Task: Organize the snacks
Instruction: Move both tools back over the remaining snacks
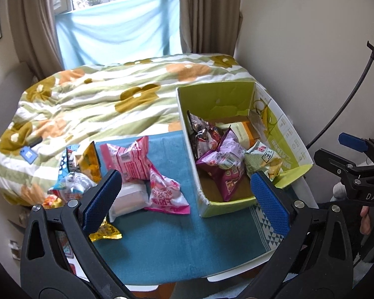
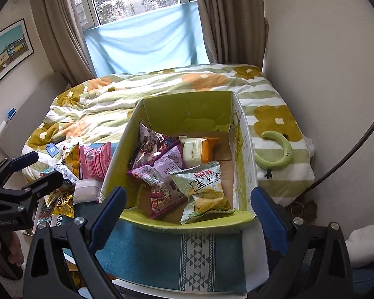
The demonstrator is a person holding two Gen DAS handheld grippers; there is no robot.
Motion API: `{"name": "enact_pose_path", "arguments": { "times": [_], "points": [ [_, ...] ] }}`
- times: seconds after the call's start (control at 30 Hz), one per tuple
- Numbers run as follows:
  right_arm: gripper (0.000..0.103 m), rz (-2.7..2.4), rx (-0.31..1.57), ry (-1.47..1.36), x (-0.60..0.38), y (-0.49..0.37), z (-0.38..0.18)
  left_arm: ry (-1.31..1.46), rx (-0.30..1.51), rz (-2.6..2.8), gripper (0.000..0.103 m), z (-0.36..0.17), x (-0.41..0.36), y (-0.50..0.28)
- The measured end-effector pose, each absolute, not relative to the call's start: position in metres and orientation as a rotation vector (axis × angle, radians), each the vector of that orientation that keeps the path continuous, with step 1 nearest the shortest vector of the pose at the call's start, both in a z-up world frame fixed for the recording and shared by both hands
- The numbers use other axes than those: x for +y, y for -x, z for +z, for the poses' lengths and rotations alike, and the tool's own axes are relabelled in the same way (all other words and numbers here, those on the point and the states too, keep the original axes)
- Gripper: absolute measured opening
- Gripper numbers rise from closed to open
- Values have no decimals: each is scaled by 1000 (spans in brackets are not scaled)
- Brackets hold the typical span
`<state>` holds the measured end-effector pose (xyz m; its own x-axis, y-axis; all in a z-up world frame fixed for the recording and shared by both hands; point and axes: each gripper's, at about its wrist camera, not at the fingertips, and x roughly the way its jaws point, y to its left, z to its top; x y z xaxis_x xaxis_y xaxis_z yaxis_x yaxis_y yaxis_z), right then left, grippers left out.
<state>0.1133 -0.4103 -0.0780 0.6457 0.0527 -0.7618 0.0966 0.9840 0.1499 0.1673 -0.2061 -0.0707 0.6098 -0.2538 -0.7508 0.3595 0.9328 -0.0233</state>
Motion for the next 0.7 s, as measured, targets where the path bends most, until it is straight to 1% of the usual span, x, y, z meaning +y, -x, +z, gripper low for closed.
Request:
{"name": "enact_pose_path", "arguments": {
  "times": [0.27,0.43,0.7],
  "points": [
    [100,42,790,-109,-379,-94,-56,-92,837,-211,102,-66,-151,-122],
    [100,128,764,-106,-352,-92,-49,-43,839,-114,102,-67,-99,-102],
    [100,264,732,-89,-288,-99,-41,2,845,-21,102,-76,-8,-101]
  ]
}}
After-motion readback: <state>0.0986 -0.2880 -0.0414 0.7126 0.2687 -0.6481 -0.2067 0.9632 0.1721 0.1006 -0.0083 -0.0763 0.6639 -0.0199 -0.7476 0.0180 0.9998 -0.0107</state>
